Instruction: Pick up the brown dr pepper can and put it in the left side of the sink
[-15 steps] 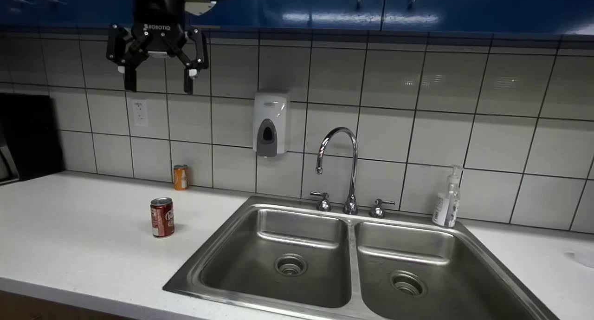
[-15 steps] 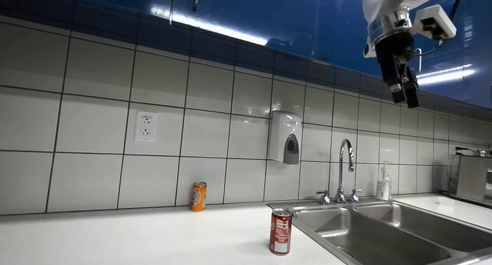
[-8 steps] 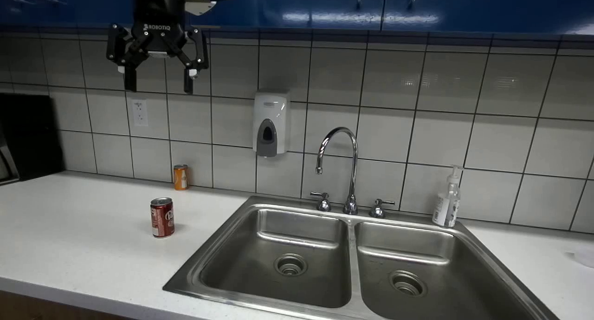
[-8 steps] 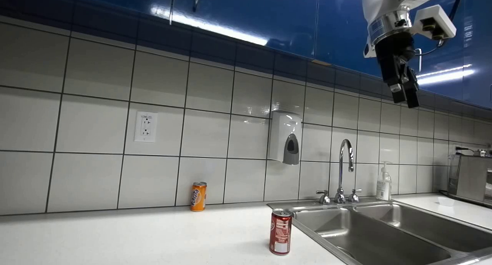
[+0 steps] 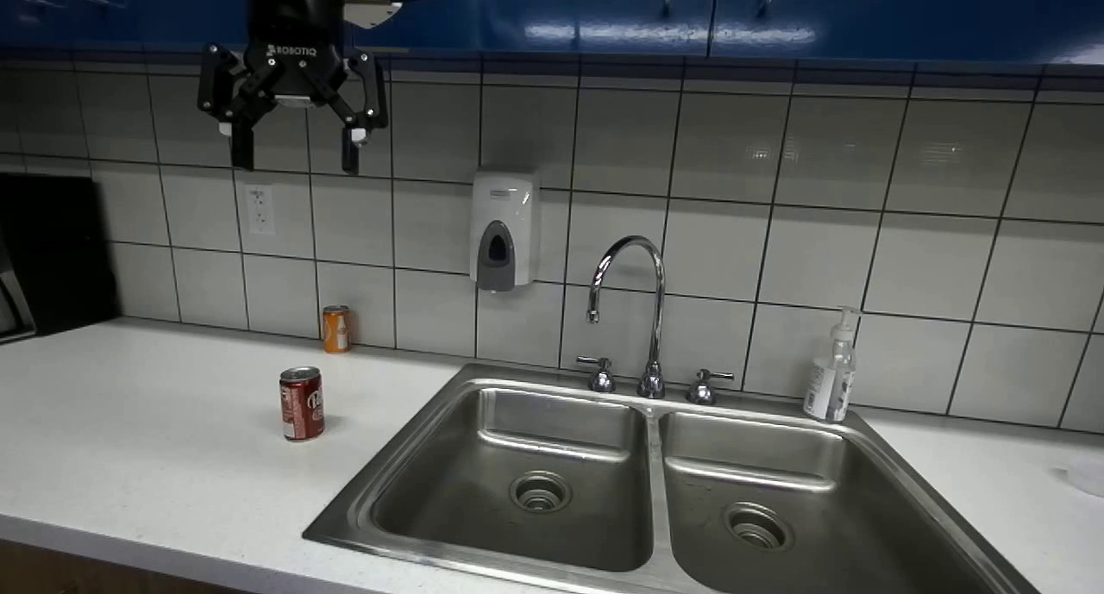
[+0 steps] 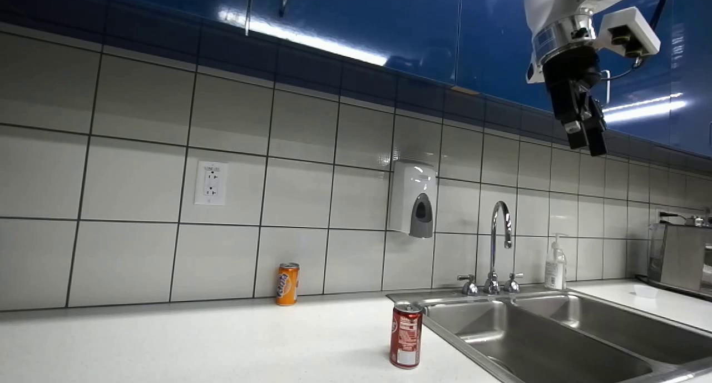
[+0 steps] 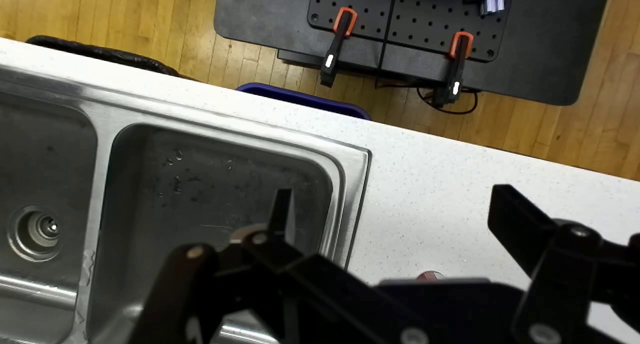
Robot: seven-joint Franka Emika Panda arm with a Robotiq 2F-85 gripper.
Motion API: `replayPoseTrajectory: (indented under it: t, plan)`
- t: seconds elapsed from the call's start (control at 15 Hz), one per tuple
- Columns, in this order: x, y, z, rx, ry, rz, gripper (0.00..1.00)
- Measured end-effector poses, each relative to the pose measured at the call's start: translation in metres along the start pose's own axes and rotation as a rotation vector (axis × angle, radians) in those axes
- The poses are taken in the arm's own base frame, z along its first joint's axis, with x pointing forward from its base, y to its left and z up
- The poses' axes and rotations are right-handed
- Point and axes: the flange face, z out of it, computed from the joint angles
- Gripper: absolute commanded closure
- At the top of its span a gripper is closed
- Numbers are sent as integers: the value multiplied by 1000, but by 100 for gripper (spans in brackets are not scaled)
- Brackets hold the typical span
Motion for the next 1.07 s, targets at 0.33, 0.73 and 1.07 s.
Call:
replayPoseTrajectory:
  t: [0.33,0.73,1.07]
  plan:
    - [0,0,0,-1,1,0,0]
    - [13,-4,26,1,-29,-17,0]
    - [43,-16,70,-23,-54,-51,0]
